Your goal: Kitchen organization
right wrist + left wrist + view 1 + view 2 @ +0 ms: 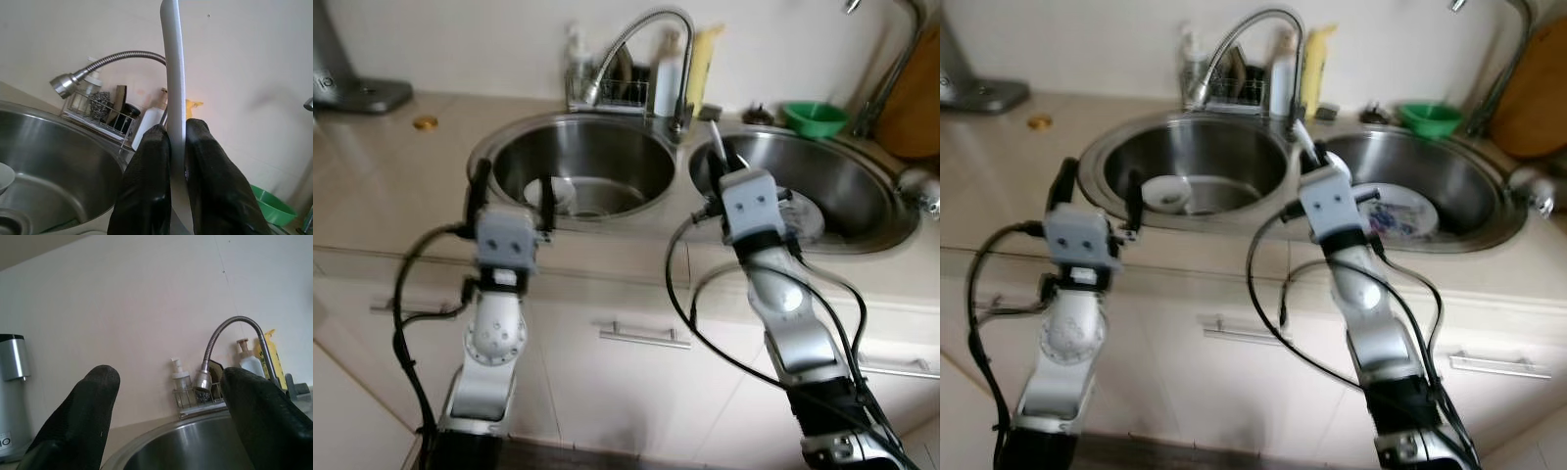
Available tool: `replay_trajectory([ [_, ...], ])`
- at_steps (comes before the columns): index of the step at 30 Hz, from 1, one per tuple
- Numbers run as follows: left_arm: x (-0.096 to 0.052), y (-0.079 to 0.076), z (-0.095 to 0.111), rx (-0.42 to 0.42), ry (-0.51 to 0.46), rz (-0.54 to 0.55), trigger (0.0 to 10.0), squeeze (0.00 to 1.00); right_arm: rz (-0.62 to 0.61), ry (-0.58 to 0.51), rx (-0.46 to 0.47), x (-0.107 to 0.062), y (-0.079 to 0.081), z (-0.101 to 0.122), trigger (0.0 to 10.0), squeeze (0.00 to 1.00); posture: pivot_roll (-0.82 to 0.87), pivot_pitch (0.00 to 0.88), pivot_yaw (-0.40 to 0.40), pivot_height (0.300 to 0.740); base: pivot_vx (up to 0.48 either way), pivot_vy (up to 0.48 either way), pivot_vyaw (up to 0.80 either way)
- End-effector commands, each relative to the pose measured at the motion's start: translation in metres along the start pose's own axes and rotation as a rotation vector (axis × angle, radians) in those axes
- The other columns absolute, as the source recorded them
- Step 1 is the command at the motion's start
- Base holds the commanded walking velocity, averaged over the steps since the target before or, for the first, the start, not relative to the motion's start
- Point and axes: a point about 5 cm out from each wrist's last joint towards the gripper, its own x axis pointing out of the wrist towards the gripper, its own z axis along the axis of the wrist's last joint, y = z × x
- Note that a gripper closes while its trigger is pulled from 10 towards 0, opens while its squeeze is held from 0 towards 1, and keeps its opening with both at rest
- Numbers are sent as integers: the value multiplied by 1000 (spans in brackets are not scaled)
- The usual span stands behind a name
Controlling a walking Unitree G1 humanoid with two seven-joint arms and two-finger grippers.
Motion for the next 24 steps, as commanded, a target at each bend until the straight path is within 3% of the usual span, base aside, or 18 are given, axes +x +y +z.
replay_trajectory([
  [1, 1, 2, 3, 5, -18, -1, 10000, 0, -26, 49, 39, 7, -4, -5, 3412, 0, 49, 0, -56, 740, 0, 0, 0],
  [2, 1, 2, 3, 5, -17, -2, 10000, 0, -27, 60, 42, 8, -4, -6, 3412, 0, 50, 0, -56, 740, 0, 0, 0],
  [3, 1, 2, 3, 7, -15, -5, 10000, 0, -14, 89, 62, 12, -4, -10, 10000, 0, 51, 0, -57, 740, 0, 0, 0],
  [10, 1, 2, 2, 9, -8, -4, 10000, 0, 13, 133, 127, 22, 1, -14, 10000, 0, 60, 0, -65, 740, 0, 0, 0],
  [15, 0, 3, 2, 10, 0, 4, 10000, 0, 11, 132, 147, 18, 6, -15, 10000, 0, 57, 0, -63, 740, 0, 0, 0],
  [18, 0, 3, 2, 1, -2, -3, 10000, 0, 8, 155, 86, 16, 6, -18, 10000, 0, 54, 0, -59, 740, 0, 0, 0],
  [21, 1, 2, 2, -1, -4, -7, 10000, 0, -33, 203, 176, 14, 2, -25, 10000, 0, 53, 0, -55, 740, 0, 0, 0],
  [24, 1, 2, 2, -3, -7, -9, 10000, 0, -48, 187, 181, 15, -2, -23, 10000, 0, 51, 0, -53, 740, 0, 0, -800],
])
